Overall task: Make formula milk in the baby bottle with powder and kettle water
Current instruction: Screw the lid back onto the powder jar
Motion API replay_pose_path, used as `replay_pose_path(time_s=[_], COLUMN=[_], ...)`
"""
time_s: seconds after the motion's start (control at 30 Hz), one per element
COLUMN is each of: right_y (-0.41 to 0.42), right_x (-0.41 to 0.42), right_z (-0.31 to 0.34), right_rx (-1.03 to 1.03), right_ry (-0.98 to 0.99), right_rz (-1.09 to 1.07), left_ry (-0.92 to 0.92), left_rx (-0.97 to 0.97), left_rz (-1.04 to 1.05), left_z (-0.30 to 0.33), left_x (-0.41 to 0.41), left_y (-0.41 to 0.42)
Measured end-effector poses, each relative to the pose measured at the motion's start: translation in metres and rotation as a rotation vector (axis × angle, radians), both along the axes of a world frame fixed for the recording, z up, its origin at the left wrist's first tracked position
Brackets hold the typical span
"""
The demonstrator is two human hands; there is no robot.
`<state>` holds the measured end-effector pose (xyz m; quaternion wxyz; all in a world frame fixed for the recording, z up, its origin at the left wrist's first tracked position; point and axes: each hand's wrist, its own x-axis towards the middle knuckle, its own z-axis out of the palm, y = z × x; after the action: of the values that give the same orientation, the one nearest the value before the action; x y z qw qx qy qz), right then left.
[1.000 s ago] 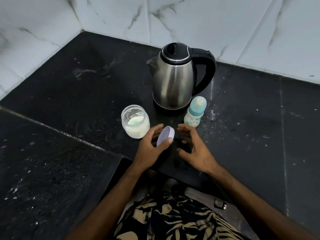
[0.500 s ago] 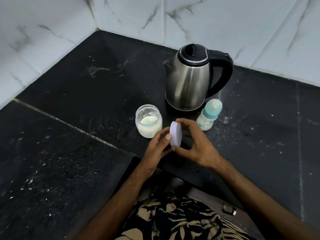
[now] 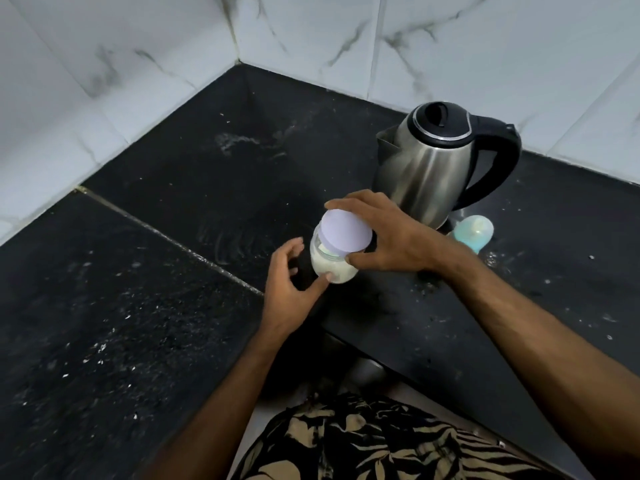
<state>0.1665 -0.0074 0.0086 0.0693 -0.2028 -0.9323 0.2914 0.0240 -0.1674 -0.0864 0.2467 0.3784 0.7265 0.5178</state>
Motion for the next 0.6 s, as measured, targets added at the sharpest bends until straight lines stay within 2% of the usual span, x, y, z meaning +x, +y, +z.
replay_pose_path(time_s=[0.2,0.6], right_y=[0.000,-0.003], right_x=[-0.019,-0.016], right_z=[-0.009,-0.018], right_rx=[-0.003,-0.012], right_ry=[-0.084,-0.066], right_rz=[0.028,-0.045], left_ry=[-0.070,-0.079], left_rx=[-0.014,0.019], left_rz=[-0.181,-0.169], left_z=[0.010,0.008], left_x=[0.000,0.001], left_y=[0.020,0.032])
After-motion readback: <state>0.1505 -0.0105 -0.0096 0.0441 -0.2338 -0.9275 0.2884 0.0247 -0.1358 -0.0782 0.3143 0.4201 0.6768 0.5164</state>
